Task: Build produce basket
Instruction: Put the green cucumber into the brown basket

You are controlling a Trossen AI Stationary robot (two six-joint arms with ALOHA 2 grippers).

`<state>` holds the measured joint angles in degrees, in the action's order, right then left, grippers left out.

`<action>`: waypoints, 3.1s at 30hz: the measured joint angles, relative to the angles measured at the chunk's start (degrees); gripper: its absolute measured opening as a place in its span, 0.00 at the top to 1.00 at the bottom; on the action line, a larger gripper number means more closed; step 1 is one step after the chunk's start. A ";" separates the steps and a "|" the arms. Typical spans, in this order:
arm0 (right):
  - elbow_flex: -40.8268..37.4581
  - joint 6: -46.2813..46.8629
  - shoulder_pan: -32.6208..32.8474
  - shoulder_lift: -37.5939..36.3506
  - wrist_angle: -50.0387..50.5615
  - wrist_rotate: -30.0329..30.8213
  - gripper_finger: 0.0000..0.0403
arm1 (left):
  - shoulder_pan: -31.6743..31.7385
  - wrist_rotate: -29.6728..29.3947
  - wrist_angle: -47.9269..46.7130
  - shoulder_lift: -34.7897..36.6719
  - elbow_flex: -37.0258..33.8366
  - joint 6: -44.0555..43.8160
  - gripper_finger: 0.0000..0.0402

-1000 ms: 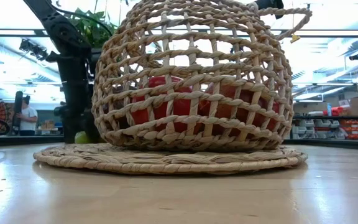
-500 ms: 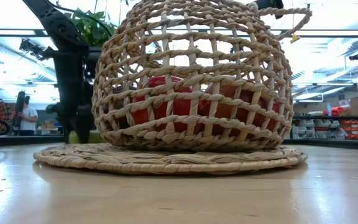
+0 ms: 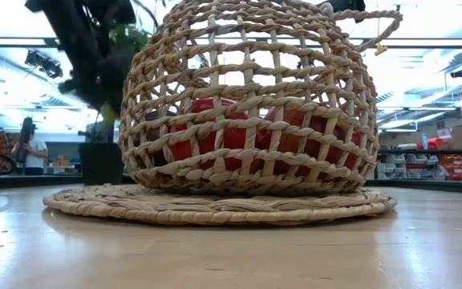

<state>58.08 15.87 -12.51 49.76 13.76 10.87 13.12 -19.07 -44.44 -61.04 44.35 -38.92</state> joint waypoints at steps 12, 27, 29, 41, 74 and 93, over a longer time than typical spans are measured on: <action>0.00 0.01 -0.02 0.02 -0.70 0.06 0.13 | -3.77 -8.46 2.33 6.77 21.19 16.18 0.55; 0.00 0.42 0.02 0.39 -1.73 0.02 0.13 | -3.78 7.87 26.30 6.32 36.89 28.73 0.55; 0.00 0.41 0.02 0.39 -1.73 0.02 0.13 | -3.78 11.94 29.11 6.30 37.06 27.41 0.55; 0.00 0.01 0.02 0.39 -1.71 0.00 0.13 | -3.75 15.51 39.03 6.25 37.06 17.08 0.55; 0.00 -2.34 0.02 1.19 -5.18 0.29 0.13 | -3.13 9.23 44.86 3.55 37.08 -1.88 0.55; -0.02 0.47 0.02 2.73 -5.58 0.00 0.13 | -9.01 -4.79 17.26 -12.07 43.12 21.12 0.55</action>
<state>58.06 16.34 -12.49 52.49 8.18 10.87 4.11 -23.86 -27.18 -73.11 87.47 -17.81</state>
